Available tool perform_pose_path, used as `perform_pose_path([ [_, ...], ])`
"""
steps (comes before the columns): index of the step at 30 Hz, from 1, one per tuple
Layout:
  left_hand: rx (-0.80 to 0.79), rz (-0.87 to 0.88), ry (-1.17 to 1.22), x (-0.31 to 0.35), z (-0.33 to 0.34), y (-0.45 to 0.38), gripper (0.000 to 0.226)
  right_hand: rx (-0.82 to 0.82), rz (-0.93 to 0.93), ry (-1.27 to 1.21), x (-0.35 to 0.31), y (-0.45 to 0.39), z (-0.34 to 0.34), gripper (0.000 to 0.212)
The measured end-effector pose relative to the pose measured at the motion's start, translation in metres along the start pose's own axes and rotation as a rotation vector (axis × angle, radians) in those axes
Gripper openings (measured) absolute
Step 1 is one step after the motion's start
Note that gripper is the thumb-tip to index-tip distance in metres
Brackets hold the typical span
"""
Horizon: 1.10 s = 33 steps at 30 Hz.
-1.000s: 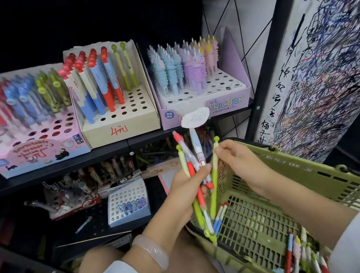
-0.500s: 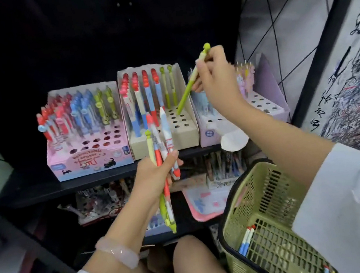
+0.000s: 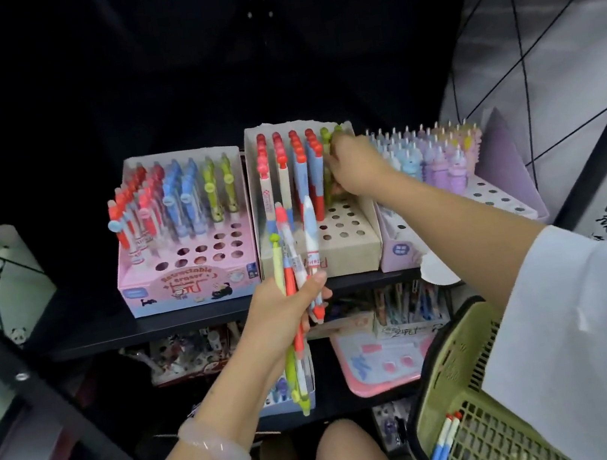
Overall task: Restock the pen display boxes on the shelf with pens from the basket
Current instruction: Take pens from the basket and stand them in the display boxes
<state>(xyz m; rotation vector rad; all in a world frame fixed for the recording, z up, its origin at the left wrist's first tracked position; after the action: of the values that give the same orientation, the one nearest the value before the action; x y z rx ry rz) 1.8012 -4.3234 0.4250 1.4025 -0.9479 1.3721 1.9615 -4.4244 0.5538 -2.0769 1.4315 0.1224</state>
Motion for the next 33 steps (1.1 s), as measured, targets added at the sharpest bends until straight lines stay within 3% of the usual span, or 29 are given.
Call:
perform_pose_path([
  [3, -0.013, 0.006, -0.006, -0.001, -0.001, -0.001, 0.021, 0.019, 0.019, 0.021, 0.002, 0.004, 0.002, 0.018],
  [6, -0.021, -0.002, 0.012, -0.002, -0.002, -0.002, 0.025, 0.239, -0.022, -0.139, 0.000, 0.026, -0.021, 0.016],
  [9, -0.037, -0.028, 0.062, -0.004, -0.001, -0.002, 0.028, 0.341, -0.489, -0.096, -0.036, 0.076, -0.038, 0.019],
  [11, -0.058, -0.053, 0.116, -0.005, 0.002, -0.002, 0.030, 0.239, -0.810, 0.080, -0.049, 0.112, -0.026, 0.030],
  [13, -0.080, -0.066, 0.143, -0.006, 0.005, -0.001, 0.032, 0.110, -0.920, 0.179, -0.046, 0.129, -0.013, 0.038],
  [17, -0.105, -0.054, 0.209, -0.006, 0.008, 0.002, 0.038, 0.117, -0.890, 0.147, -0.044, 0.131, -0.012, 0.023],
  [19, -0.107, -0.017, 0.238, -0.004, 0.004, 0.004, 0.036, 0.125, -0.805, 0.006, -0.039, 0.125, -0.013, 0.016],
  [22, -0.045, 0.029, 0.244, -0.002, -0.008, 0.003, 0.036, -0.022, -0.353, -0.463, -0.021, 0.111, -0.005, 0.010],
  [24, 0.007, 0.028, 0.284, -0.005, -0.017, 0.002, 0.033, -0.180, -0.138, -0.778, -0.023, 0.116, 0.011, 0.018],
  [29, 0.013, -0.003, 0.353, -0.007, -0.027, 0.005, 0.038, -0.435, -0.107, -0.937, -0.052, 0.131, 0.029, 0.017],
  [31, 0.039, 0.015, 0.329, -0.006, -0.037, 0.006, 0.028, -0.451, -0.115, -0.958, -0.063, 0.131, 0.029, 0.021],
  [33, 0.089, 0.029, 0.314, -0.005, -0.051, 0.007, 0.026, -0.361, -0.062, -1.015, -0.070, 0.123, 0.025, 0.017],
])
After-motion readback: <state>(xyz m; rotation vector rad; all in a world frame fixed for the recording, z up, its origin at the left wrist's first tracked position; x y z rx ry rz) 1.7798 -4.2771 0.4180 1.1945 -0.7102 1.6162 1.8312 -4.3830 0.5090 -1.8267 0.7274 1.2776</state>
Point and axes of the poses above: each hand's wrist, its own y-axis away from the middle knuckle, its own z-axis out of the palm, x = y × z, the point moved 8 cm from there along -y, towards the middle knuckle, and after that the axes turned 5 degrees about x, right-handed, at the moved point
